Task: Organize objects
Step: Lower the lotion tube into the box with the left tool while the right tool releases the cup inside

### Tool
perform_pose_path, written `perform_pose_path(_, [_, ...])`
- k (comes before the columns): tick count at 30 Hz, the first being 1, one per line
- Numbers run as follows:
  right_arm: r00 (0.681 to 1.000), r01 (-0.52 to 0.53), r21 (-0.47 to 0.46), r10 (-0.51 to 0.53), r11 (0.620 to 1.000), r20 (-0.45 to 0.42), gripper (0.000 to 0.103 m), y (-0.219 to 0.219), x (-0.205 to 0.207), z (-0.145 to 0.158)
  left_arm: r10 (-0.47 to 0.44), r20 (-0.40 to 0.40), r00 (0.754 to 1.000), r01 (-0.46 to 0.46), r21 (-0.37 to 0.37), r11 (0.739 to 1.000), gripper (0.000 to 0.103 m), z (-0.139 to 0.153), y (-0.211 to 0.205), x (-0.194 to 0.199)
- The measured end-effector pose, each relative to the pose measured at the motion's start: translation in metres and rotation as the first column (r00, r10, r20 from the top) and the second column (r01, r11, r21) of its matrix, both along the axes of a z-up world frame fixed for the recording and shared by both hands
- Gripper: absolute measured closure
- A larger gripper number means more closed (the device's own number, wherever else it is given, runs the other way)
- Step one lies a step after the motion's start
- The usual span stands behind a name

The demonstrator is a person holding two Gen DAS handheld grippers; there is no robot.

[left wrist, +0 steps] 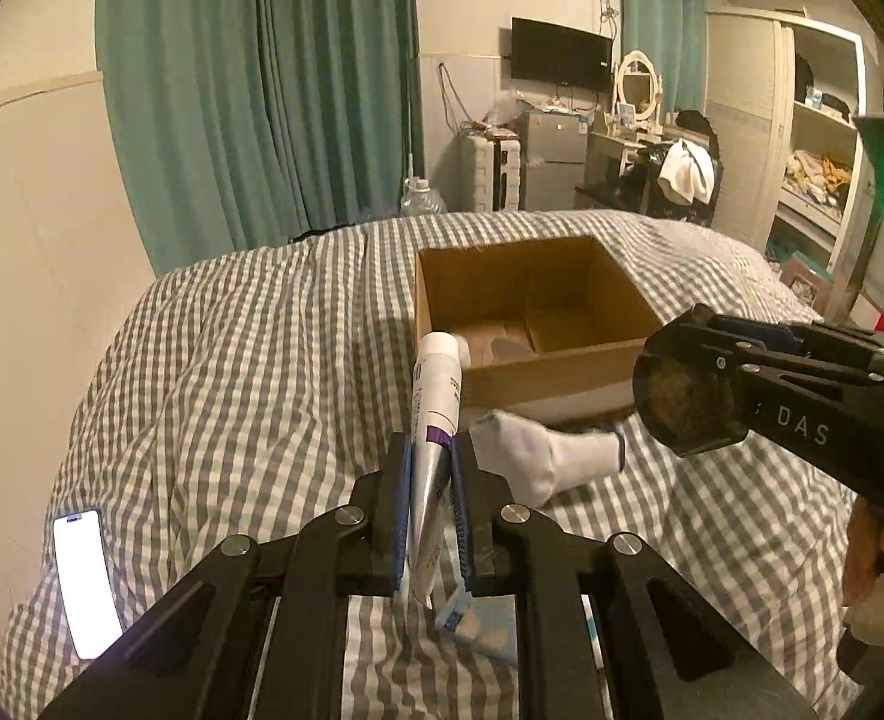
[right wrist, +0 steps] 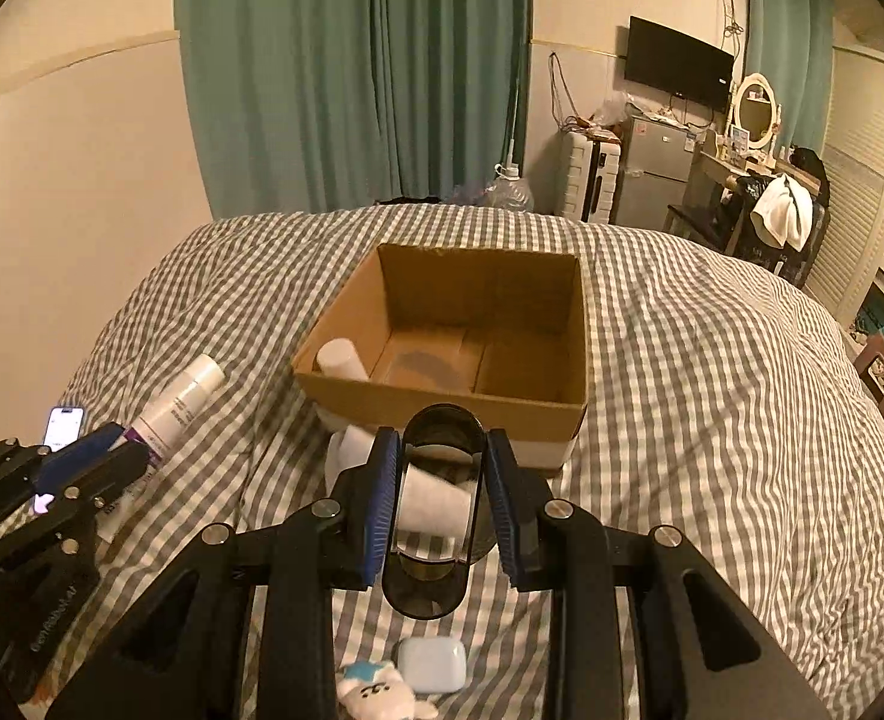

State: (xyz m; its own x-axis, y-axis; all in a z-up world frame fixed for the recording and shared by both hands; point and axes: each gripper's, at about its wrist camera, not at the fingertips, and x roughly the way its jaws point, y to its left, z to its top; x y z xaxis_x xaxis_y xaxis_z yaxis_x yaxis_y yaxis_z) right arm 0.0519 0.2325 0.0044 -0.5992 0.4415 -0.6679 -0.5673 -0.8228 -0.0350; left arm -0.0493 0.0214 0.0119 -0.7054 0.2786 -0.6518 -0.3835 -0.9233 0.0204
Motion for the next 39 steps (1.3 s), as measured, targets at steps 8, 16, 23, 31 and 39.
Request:
perform_pose_path(8, [0.999, -0.002, -0.001, 0.002, 1.0, -0.032, 0.074, 0.038, -0.026, 0.018, -0.036, -0.018, 0.999, 0.036, 0.013, 0.999, 0.091, 0.02, 0.033, -0.047])
perform_pose_path(16, [1.0, 0.004, 0.0, -0.004, 1.0, -0.021, 0.074, 0.098, -0.077, 0.014, -0.058, -0.005, 0.998, 0.058, -0.023, 0.998, 0.091, 0.002, 0.08, -0.115])
perform_pose_path(23, [1.0, 0.014, -0.037, -0.013, 0.999, 0.022, 0.074, 0.147, -0.113, -0.022, -0.05, 0.057, 0.997, 0.053, -0.047, 0.997, 0.091, -0.04, 0.109, -0.17])
perform_pose_path(31, [0.999, -0.002, -0.089, 0.005, 0.996, 0.036, 0.074, 0.164, -0.118, -0.05, -0.037, 0.098, 0.994, 0.042, -0.041, 0.998, 0.09, -0.066, 0.125, -0.189])
perform_pose_path(39, [1.0, 0.013, -0.061, -0.015, 0.998, -0.024, 0.042, 0.146, -0.094, -0.016, -0.038, 0.079, 0.996, 0.043, -0.068, 0.997, 0.063, -0.033, 0.12, -0.171])
